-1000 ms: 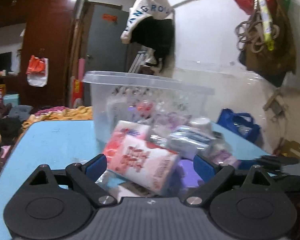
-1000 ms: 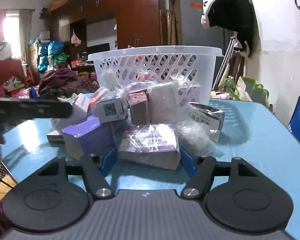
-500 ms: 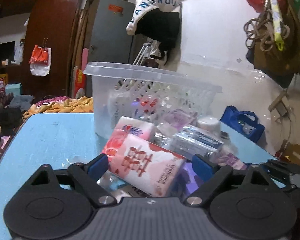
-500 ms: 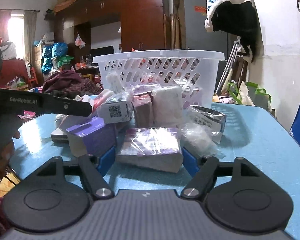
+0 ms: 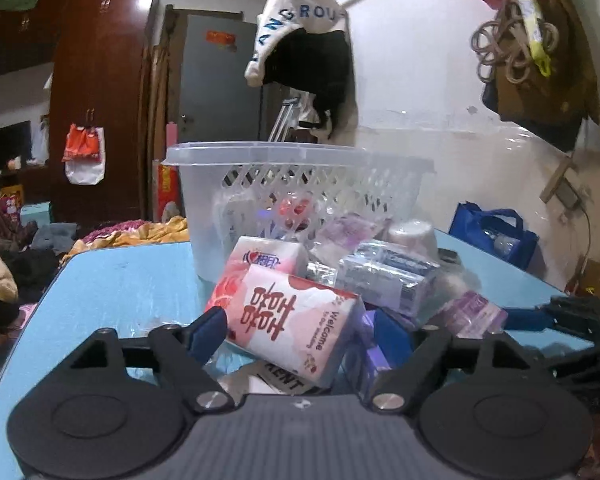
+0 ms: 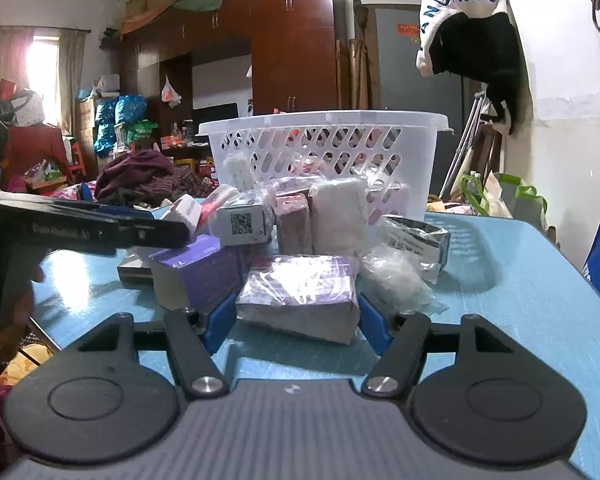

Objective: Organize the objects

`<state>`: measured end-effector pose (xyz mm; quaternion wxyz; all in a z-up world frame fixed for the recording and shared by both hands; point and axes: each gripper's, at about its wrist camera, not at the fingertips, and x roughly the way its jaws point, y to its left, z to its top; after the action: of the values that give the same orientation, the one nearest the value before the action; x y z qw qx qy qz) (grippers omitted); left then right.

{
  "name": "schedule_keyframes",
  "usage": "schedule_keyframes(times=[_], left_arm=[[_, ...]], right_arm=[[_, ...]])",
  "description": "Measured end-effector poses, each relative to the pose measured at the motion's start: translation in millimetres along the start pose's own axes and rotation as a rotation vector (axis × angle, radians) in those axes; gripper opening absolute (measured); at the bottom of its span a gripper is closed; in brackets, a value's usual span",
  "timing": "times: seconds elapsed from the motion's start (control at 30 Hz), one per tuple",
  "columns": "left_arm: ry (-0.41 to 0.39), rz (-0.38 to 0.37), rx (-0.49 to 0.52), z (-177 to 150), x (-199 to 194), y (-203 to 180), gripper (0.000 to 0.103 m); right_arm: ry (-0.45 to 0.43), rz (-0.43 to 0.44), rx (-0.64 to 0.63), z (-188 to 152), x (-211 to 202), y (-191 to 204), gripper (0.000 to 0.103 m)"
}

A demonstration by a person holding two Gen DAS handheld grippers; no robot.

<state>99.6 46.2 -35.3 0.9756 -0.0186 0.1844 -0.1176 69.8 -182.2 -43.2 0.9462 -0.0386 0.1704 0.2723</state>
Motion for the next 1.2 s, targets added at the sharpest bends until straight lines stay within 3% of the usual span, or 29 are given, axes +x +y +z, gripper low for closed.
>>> schedule_keyframes(times=[0.33, 0.53, 0.6, 0.67, 0.73, 0.8, 0.87, 1.07, 1.2], left_arm=[[0.08, -0.038, -0.149, 15, 19, 25, 0.088], [0.047, -0.067, -0.17, 14, 14, 23, 0.077], [0.026, -0.08, -0.176, 15, 9, 22, 0.064], [0.022, -0.073, -0.148, 17, 7, 19, 0.063], [0.031, -0.045, -0.096, 19, 8, 12, 0.064], [0.058, -0.016, -0.029, 19, 15, 4, 0.084], [0.112, -0.006, -0.01, 20, 26, 3, 0.092], [0.141, -0.051, -0.131, 24, 34, 24, 0.088], [0.068, -0.026, -0.107, 22, 18, 18, 0.086]], right_arm=[[0.007, 0.014, 0.0, -1, 0, 0, 0.069], [0.003, 0.011, 0.01, -1, -2, -3, 0.069], [-0.005, 0.008, 0.014, -1, -4, -5, 0.069], [-0.014, 0.007, 0.02, 0, -6, -7, 0.069], [-0.015, 0.009, 0.022, 1, -7, -8, 0.069], [-0.013, 0.009, 0.023, 2, -6, -9, 0.069], [-0.013, 0.011, 0.024, 2, -7, -10, 0.069], [-0.015, 0.02, 0.019, 2, -9, -8, 0.069], [-0.026, 0.015, 0.027, 2, -10, -11, 0.069]])
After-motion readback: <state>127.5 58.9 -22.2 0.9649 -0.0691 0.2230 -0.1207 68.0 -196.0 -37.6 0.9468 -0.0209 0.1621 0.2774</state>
